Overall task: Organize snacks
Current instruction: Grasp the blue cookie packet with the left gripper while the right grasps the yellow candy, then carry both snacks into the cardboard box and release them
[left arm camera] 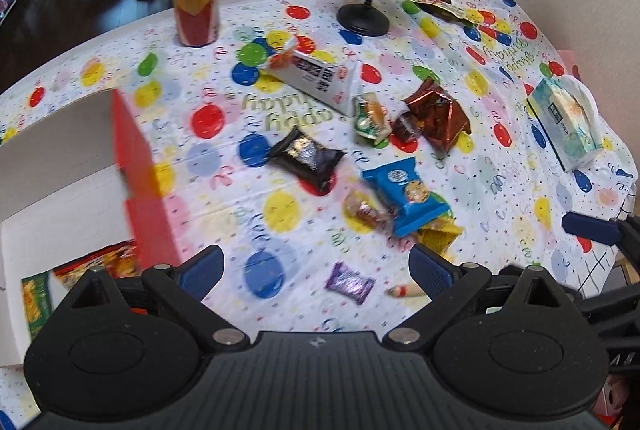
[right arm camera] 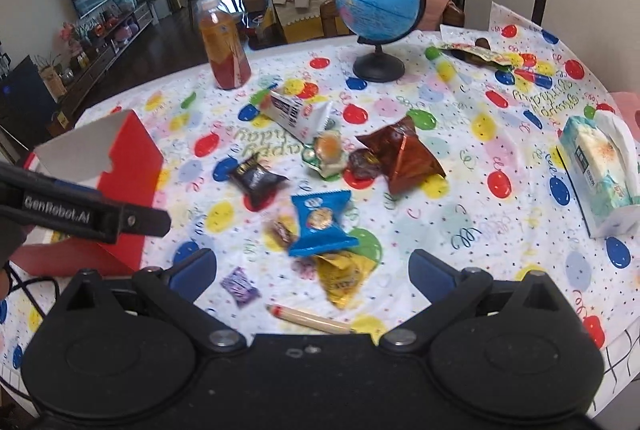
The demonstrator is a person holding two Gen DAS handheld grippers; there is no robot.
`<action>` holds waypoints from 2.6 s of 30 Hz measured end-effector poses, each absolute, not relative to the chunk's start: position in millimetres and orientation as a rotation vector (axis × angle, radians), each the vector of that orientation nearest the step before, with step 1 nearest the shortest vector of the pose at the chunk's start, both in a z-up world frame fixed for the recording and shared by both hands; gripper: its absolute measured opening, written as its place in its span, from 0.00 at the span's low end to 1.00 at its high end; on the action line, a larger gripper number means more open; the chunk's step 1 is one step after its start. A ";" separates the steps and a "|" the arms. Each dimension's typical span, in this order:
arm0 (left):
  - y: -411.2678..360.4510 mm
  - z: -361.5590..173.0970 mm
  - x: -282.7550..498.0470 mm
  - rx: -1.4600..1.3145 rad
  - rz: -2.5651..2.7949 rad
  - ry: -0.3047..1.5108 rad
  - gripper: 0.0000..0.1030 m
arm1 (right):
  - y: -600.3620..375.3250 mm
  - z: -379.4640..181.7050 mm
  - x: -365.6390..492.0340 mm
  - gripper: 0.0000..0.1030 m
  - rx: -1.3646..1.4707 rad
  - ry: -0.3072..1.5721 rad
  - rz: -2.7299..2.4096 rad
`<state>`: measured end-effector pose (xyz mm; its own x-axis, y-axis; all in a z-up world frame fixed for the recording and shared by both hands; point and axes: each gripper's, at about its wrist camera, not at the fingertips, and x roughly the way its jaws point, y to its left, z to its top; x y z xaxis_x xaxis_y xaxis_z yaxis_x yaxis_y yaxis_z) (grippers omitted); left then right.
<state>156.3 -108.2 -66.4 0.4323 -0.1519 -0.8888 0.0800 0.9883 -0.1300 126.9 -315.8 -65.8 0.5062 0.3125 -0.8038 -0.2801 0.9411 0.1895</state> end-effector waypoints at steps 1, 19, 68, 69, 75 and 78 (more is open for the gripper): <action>-113.2 -69.0 160.7 -0.073 -0.147 1.118 0.97 | -319.0 -68.9 129.2 1.00 0.032 0.986 0.360; -197.5 -117.8 241.1 -0.030 -0.148 1.203 0.96 | -329.2 -131.8 176.3 0.83 -0.050 1.108 0.463; -157.8 -95.4 235.5 -0.164 -0.111 1.232 0.37 | -322.4 -111.9 170.2 0.22 0.066 1.122 0.539; -154.8 -91.2 231.6 -0.166 -0.109 1.226 0.37 | -321.0 -107.9 168.9 0.22 0.065 1.117 0.542; -131.7 -67.1 204.5 -0.173 -0.094 1.189 0.37 | -305.4 -83.9 158.3 0.22 0.052 1.093 0.556; -114.4 -56.4 190.6 -0.186 -0.081 1.174 0.37 | -293.1 -70.1 152.5 0.22 0.044 1.081 0.572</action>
